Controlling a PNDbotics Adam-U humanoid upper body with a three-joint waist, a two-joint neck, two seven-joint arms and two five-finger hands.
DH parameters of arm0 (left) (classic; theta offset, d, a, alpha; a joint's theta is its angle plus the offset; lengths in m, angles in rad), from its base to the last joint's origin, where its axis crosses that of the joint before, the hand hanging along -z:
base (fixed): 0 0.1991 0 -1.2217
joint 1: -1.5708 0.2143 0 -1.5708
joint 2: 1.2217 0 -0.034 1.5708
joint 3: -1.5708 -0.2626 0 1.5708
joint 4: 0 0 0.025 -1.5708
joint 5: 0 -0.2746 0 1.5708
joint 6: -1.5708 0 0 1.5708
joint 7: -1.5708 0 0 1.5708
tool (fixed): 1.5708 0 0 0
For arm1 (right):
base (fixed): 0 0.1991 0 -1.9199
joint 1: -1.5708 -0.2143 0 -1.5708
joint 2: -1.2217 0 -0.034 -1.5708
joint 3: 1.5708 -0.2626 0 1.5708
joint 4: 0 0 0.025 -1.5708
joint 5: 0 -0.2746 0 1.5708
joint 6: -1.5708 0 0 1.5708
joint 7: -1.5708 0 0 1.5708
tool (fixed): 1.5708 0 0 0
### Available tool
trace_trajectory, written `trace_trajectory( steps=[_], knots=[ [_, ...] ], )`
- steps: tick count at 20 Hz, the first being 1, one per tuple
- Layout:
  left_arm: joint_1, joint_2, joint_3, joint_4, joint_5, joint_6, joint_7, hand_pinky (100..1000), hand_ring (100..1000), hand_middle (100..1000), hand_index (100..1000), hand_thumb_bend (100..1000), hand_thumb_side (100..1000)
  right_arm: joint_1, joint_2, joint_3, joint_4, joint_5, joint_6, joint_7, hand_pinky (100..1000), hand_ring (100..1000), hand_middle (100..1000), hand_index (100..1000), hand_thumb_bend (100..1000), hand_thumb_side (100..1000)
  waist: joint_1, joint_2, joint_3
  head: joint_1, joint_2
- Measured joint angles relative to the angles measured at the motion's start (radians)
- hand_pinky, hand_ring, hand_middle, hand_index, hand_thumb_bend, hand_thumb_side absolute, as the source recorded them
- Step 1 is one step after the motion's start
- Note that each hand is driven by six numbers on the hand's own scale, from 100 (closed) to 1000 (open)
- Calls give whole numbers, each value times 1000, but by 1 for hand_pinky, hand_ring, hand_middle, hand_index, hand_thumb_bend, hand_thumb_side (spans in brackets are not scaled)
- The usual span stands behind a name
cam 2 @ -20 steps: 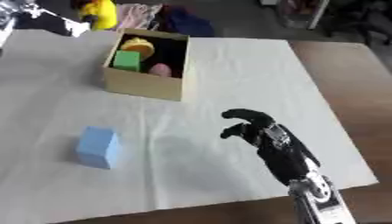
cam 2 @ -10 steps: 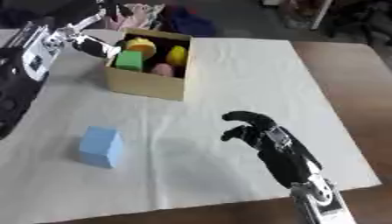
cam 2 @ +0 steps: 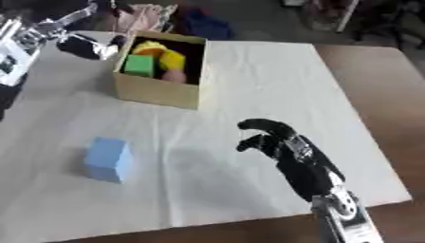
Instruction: Pick up objects on the table and place them in the box.
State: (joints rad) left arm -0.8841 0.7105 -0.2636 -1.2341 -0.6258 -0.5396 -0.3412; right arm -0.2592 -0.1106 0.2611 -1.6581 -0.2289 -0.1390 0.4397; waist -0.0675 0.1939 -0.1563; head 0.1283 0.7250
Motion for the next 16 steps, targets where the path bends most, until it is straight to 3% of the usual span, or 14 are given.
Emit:
trace_trajectory(
  steps=[3,7,12,16],
  knots=[
    [88,104,-37,-142,108,-16,-131,769,695,734,854,270,397,-1,-1,-2,0,2,-1,-2,837,667,806,828,100,956,0,0,3,-7,-1],
    [205,207,-90,-311,179,14,-243,766,701,738,857,252,598,-5,-4,-3,0,4,-5,-6,837,666,805,828,100,954,1,0,0,-8,-2],
    [263,222,-156,-395,206,85,-315,773,717,759,867,265,738,-5,-8,-8,0,5,-6,-10,837,665,805,828,100,952,1,0,-3,-7,-5],
    [273,211,-188,-404,200,115,-344,797,744,786,886,367,770,-6,-8,-8,0,6,-7,-12,837,664,805,828,100,953,1,0,-3,-7,-5]
  ],
)
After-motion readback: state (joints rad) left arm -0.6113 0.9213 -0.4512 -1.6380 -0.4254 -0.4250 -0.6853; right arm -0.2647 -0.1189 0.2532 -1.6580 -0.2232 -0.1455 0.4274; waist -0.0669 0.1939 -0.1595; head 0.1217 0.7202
